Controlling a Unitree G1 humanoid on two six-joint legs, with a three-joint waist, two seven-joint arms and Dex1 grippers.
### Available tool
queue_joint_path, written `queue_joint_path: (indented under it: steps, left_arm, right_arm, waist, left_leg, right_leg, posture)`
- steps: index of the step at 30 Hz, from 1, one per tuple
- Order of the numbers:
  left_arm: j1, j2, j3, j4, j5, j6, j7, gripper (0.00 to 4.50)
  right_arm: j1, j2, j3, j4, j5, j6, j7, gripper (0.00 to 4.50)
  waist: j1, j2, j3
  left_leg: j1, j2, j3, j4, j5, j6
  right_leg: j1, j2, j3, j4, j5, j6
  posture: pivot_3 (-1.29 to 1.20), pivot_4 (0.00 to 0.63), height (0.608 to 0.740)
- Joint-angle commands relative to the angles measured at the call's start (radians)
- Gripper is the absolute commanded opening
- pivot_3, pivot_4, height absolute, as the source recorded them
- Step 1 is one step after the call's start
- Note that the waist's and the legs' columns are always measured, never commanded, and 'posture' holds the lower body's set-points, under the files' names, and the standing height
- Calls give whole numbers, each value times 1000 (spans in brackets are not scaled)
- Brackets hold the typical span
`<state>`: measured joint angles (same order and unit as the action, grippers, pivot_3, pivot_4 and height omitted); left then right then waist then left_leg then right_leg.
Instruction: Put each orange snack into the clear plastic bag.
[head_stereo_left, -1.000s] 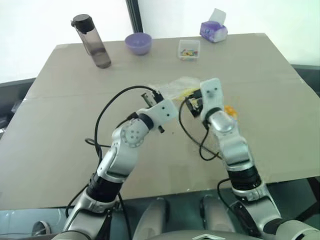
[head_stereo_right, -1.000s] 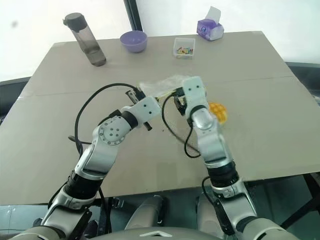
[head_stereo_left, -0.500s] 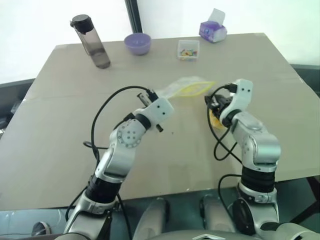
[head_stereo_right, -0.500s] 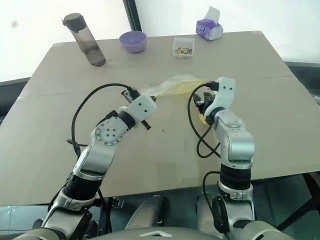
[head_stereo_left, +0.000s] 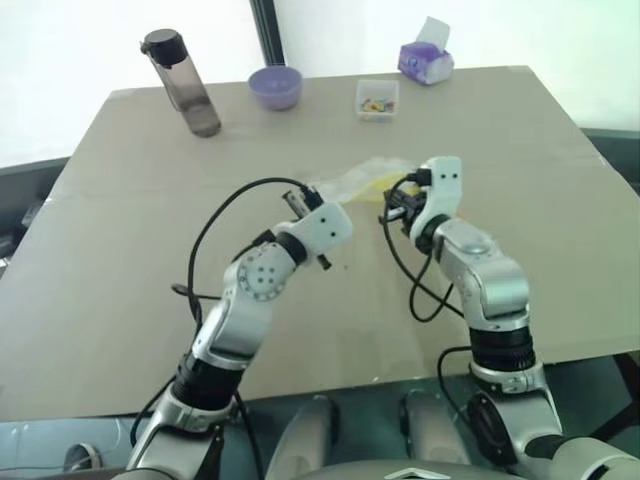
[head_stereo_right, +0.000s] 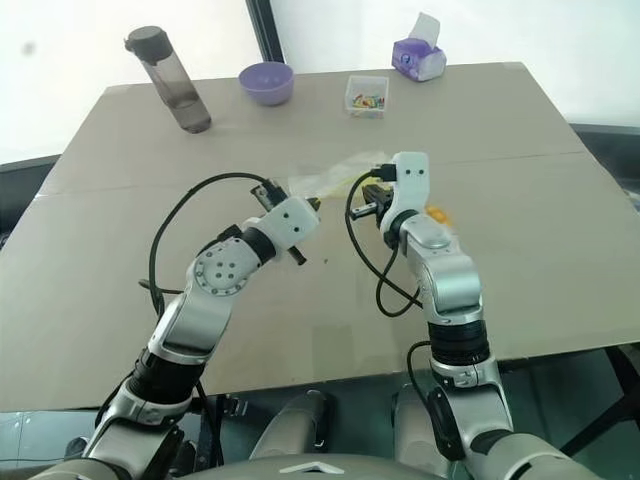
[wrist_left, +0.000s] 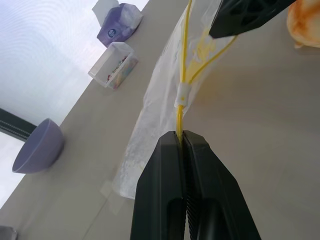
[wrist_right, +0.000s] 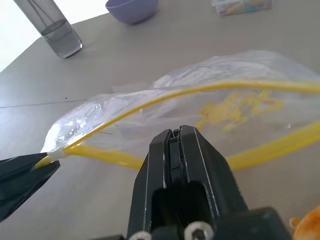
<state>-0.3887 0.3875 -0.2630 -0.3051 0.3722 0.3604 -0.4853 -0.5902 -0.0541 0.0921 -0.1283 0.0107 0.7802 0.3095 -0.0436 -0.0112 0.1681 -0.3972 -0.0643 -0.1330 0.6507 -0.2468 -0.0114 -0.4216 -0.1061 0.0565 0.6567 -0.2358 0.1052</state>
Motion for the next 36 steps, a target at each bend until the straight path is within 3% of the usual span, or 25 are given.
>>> queue_joint_path:
  steps: [1, 2, 11, 12, 15, 24, 32, 36]
  left_arm:
    - [4, 9, -7, -50, 4, -26, -5, 0]
    - [7, 9, -6, -52, 5, -25, -3, 0]
    - [28, 9, -4, -64, 16, 10, 8, 0]
    - [29, 8, -3, -65, 19, 14, 10, 0]
    - [27, 6, -2, -60, 24, 23, 17, 0]
    - [8, -7, 6, -35, 35, 38, 46, 0]
    - [11, -7, 8, -32, 30, 38, 46, 0]
    - [10, -4, 8, -28, 26, 35, 42, 0]
  right_arm:
    - [-33, -146, 147, 115, -126, -291, 71, 87]
    - [-40, -201, 201, 146, -181, -389, 82, 87]
    - [-99, -355, 341, 305, -444, -765, 7, 4064]
    - [-96, -361, 342, 305, -463, -780, -2, 4290]
    - [-79, -375, 338, 291, -516, -804, -18, 4290]
    - [166, -330, 107, -97, -221, -514, 166, 4290]
    - [293, -305, -136, -269, -53, -178, 138, 4290]
    - [336, -283, -186, -303, 22, -33, 135, 4290]
  waist:
    - [1, 0, 0]
    - [2, 0, 0]
    - [-11, 0, 0]
    - [-8, 0, 0]
    - [-2, 0, 0]
    - [5, 0, 0]
    - [7, -1, 0]
    - [6, 0, 0]
  left_leg:
    - [0, 0, 0, 0, 0, 0]
    - [0, 0, 0, 0, 0, 0]
    - [0, 0, 0, 0, 0, 0]
    - [0, 0, 0, 0, 0, 0]
    - [0, 0, 0, 0, 0, 0]
    - [0, 0, -1, 1, 0, 0]
    - [1, 0, -1, 1, -2, 4]
    - [1, 0, -1, 1, -2, 4]
  right_leg:
    - [0, 0, 0, 0, 0, 0]
    - [0, 0, 0, 0, 0, 0]
    - [0, 0, 0, 0, 0, 0]
    - [0, 0, 0, 0, 0, 0]
    - [0, 0, 0, 0, 0, 0]
    - [2, 0, 0, -2, 0, 0]
    - [2, 0, -1, -1, 0, 0]
    - [2, 0, -1, -1, 0, 0]
  posture:
    - [0, 150, 739]
    - [0, 150, 739]
    - [0, 150, 739]
    - [0, 150, 739]
    - [0, 150, 739]
    - [0, 150, 739]
    - [0, 150, 739]
    - [0, 150, 739]
